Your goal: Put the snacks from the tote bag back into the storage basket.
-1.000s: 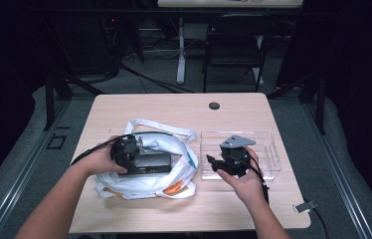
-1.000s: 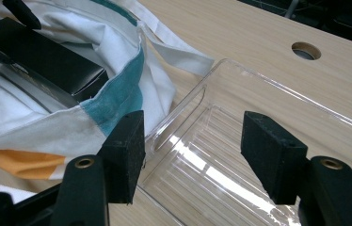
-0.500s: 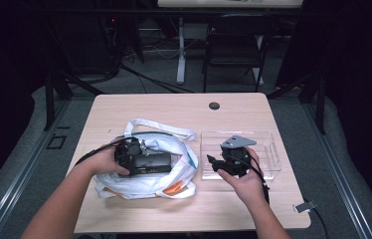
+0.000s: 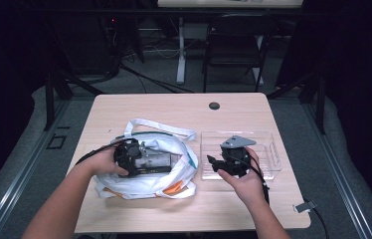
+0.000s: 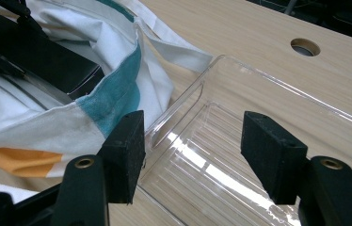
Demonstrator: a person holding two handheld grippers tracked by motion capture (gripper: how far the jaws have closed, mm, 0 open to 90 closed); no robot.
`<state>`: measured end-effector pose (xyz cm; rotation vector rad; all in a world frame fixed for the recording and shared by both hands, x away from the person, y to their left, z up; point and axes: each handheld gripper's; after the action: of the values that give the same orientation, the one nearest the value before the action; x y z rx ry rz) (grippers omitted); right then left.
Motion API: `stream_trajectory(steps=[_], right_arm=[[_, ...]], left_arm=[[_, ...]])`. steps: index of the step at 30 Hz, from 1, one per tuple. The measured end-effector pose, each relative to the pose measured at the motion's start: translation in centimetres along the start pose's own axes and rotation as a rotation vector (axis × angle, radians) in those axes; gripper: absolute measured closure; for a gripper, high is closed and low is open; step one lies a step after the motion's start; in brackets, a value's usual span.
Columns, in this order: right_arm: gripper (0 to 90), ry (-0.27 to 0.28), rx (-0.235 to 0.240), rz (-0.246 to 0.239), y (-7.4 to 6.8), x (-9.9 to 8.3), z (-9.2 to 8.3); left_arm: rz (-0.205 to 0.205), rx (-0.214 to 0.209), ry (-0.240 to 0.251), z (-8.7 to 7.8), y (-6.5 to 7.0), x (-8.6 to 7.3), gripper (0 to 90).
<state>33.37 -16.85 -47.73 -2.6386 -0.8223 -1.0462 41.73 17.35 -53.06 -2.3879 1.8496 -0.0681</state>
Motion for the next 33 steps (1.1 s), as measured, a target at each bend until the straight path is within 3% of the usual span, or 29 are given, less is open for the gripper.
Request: stream_trajectory(steps=[21, 33], right_arm=[[39.8, -0.001, -0.007, -0.005, -0.07, 0.00, 0.05], [39.8, -0.004, -0.012, -0.005, -0.08, -0.02, 0.10]], left_arm=[[0.050, 0.019, 0.012, -0.31, 0.27, -0.28, 41.8], [0.048, 0.027, 0.025, -0.83, 0.34, -0.67, 42.8]])
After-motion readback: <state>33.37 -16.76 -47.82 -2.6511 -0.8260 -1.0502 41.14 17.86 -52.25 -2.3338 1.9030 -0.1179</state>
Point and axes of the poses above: each handheld gripper's, and its own axes: z roughly forward along the jaws, x roughly out of its top, y roughly to its right, and after that the axes turned 10 degrees about -y, right-handed
